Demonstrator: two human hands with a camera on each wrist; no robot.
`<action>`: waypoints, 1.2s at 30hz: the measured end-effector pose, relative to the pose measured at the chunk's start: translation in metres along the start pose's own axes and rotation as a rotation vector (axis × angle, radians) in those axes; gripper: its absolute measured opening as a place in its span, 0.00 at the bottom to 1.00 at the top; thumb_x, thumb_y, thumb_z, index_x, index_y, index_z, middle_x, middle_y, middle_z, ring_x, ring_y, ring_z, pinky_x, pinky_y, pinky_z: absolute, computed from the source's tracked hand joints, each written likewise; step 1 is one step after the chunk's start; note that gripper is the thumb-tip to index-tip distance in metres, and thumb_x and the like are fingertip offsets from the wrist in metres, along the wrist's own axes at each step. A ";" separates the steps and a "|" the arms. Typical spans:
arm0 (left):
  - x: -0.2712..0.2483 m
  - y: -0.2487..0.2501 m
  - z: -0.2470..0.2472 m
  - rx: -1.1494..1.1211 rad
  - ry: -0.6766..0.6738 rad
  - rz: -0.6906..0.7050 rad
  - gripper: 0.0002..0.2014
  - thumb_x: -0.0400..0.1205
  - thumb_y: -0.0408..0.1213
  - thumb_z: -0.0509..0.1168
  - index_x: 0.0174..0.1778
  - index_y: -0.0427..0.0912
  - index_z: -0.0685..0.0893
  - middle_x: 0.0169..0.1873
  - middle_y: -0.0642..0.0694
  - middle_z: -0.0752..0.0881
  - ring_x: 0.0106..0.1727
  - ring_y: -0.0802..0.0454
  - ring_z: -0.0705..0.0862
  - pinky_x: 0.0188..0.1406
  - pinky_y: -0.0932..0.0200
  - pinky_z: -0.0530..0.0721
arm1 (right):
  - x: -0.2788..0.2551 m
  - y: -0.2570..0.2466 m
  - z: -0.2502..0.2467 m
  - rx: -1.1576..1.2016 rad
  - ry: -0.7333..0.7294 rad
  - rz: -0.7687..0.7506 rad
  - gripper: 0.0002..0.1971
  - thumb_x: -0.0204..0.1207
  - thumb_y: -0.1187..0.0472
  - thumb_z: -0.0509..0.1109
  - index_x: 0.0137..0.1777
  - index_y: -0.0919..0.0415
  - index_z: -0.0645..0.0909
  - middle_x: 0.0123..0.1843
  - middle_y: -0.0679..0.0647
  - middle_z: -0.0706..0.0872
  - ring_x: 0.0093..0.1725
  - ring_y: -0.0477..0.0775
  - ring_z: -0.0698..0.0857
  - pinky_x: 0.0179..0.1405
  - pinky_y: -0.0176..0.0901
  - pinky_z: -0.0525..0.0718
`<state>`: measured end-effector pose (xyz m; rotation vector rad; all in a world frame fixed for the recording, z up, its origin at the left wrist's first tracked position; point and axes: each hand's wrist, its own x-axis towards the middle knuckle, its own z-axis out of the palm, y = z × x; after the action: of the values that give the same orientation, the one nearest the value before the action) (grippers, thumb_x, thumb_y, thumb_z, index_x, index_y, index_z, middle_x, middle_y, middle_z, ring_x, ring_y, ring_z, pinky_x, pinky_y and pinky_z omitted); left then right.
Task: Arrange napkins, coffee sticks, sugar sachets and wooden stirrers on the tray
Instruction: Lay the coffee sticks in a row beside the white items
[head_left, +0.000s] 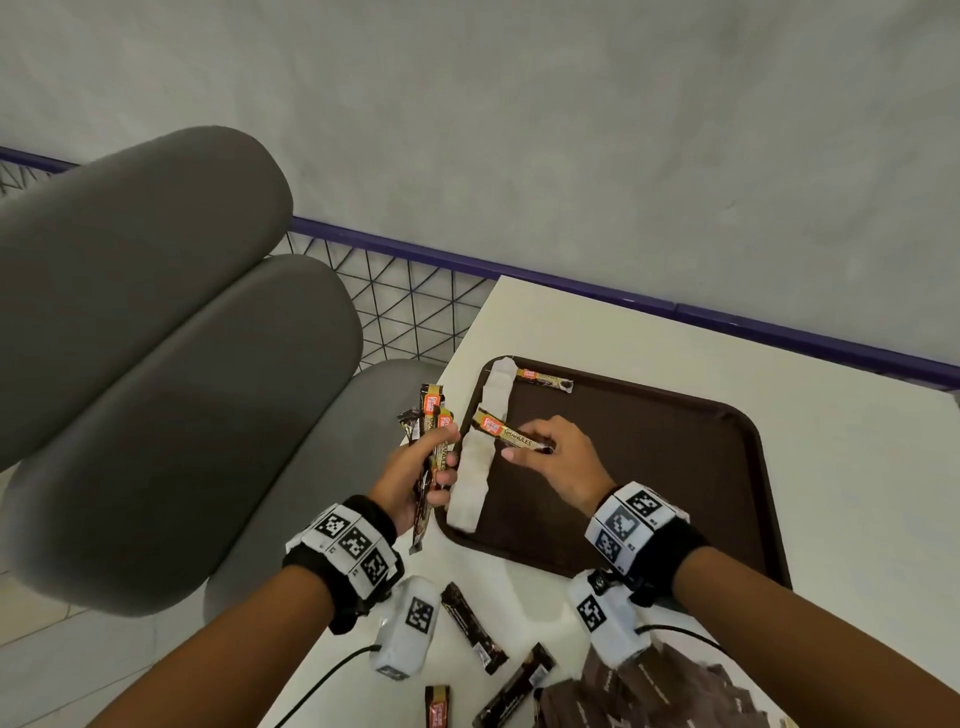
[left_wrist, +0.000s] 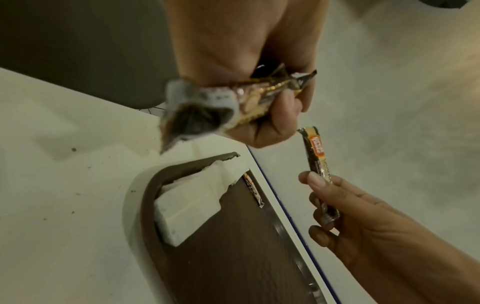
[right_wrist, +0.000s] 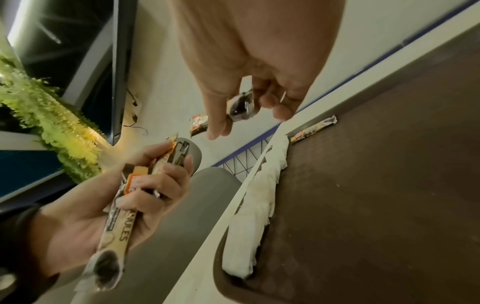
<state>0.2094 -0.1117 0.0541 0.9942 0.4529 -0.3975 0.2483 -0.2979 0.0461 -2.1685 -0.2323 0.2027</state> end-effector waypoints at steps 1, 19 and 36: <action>0.000 0.001 0.001 0.013 0.000 0.009 0.07 0.79 0.40 0.66 0.47 0.40 0.78 0.24 0.50 0.74 0.18 0.60 0.68 0.11 0.70 0.60 | 0.000 -0.001 0.000 -0.027 -0.023 -0.006 0.10 0.70 0.54 0.75 0.51 0.53 0.86 0.37 0.44 0.73 0.47 0.51 0.74 0.41 0.38 0.69; 0.028 0.002 0.005 0.021 0.103 0.092 0.05 0.79 0.35 0.67 0.42 0.41 0.78 0.24 0.49 0.74 0.18 0.58 0.68 0.12 0.70 0.61 | 0.016 0.030 -0.008 0.618 0.004 0.259 0.06 0.76 0.72 0.66 0.49 0.65 0.84 0.38 0.53 0.83 0.34 0.44 0.77 0.28 0.29 0.78; 0.052 0.015 -0.050 -0.015 0.240 0.112 0.09 0.77 0.38 0.68 0.51 0.43 0.79 0.27 0.49 0.75 0.19 0.58 0.70 0.12 0.69 0.65 | 0.130 0.084 -0.016 0.041 0.325 0.558 0.09 0.76 0.67 0.67 0.54 0.66 0.85 0.58 0.63 0.86 0.59 0.61 0.83 0.47 0.36 0.74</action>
<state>0.2519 -0.0668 0.0136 1.0526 0.6125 -0.1741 0.3852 -0.3267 -0.0214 -2.1426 0.5619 0.1607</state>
